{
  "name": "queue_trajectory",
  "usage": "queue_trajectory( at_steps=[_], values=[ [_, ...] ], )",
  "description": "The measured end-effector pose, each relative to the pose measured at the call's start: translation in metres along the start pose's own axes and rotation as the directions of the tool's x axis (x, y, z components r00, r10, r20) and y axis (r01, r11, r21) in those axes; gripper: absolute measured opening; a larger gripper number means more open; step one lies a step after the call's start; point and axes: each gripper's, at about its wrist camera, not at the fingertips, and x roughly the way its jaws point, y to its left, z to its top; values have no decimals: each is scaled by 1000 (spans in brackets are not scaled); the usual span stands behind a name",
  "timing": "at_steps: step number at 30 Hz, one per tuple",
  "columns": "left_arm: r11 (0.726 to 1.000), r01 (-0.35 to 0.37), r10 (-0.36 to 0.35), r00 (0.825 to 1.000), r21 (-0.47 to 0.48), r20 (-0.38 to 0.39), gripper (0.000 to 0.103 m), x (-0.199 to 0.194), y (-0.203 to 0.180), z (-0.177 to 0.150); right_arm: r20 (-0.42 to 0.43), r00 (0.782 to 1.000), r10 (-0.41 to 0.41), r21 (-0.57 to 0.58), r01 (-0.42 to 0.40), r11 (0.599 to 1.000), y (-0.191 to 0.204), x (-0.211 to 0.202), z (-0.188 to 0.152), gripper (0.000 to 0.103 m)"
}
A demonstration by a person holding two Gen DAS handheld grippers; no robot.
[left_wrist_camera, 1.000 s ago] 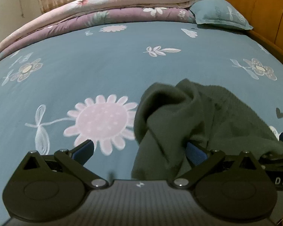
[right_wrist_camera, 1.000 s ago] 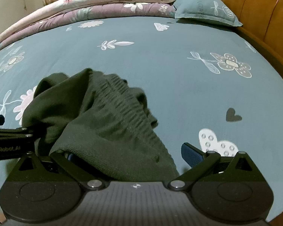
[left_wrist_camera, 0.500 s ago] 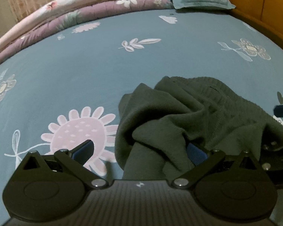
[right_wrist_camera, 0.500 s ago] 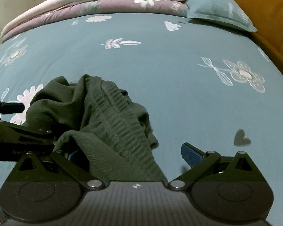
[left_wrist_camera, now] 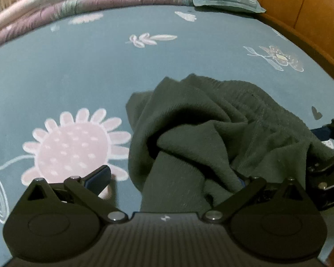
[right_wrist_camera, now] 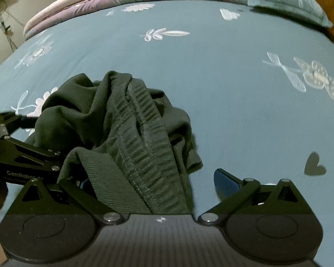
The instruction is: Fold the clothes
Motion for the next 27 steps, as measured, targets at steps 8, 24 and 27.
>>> queue_trajectory(
  at_steps=[8,24,27],
  values=[
    [996,-30,31,999,87,-15,102,-11,-6,12,19,999,48,-34,-48,998,-6,-5,-2,103],
    [967,-37,26,999,250,46,102,-61,-35,35,71,992,101,-340,-71,938,-10,-66,32,103],
    [960,-62,63,998,274,5,102,-41,-40,34,68,992,105,-387,-71,920,-8,-68,33,103]
  ],
)
